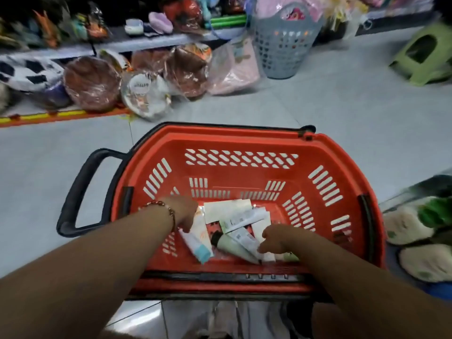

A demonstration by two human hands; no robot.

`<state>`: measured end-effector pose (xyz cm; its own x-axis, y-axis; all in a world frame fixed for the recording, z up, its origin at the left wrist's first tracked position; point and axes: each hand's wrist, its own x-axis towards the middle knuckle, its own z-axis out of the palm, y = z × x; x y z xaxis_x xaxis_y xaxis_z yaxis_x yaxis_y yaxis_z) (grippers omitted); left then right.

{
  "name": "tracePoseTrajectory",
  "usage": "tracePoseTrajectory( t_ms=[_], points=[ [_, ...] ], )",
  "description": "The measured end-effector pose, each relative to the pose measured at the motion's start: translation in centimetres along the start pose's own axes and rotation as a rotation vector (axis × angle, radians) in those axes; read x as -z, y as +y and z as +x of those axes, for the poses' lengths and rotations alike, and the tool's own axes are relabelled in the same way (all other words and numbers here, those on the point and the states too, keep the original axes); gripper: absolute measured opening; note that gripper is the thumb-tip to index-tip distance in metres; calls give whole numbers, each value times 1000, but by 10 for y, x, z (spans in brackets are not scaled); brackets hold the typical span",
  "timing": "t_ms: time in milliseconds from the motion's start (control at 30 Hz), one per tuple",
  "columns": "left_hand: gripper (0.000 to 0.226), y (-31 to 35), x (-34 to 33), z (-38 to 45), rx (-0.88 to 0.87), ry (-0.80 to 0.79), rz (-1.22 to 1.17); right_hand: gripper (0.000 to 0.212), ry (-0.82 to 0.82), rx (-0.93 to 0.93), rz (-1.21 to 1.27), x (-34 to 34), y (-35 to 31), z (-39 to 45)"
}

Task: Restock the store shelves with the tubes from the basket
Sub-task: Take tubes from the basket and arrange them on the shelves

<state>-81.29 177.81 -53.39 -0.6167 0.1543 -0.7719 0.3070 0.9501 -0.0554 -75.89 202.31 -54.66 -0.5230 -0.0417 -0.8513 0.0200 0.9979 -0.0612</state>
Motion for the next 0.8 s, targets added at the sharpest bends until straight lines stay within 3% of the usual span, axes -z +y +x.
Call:
tracePoseTrajectory(
  t_ms=[100, 233, 300, 400, 467, 667, 800],
  points=[
    [67, 14, 3, 25, -82, -37, 168, 62, -87, 69, -100, -2, -10, 28],
    [45, 12, -38, 46, -141, -123, 385, 61, -91, 220, -128, -10, -35, 53],
    [38, 7, -59, 47, -152, -73, 428, 56, -57, 274, -246, -20, -48, 59],
    [34, 7, -74, 50, -168, 56, 485, 36, 122, 349, -451, -41, -61, 67],
    [34, 7, -78, 53, -183, 108, 496, 32, 139, 295, -459, -54, -68, 79],
    [34, 0, -53, 52, -197, 45, 356, 33, 67, 234, -292, -41, -65, 76],
    [47, 3, -22, 40, -86, -33, 71, 23, 78, 229, -71, -2, -35, 47]
  ],
)
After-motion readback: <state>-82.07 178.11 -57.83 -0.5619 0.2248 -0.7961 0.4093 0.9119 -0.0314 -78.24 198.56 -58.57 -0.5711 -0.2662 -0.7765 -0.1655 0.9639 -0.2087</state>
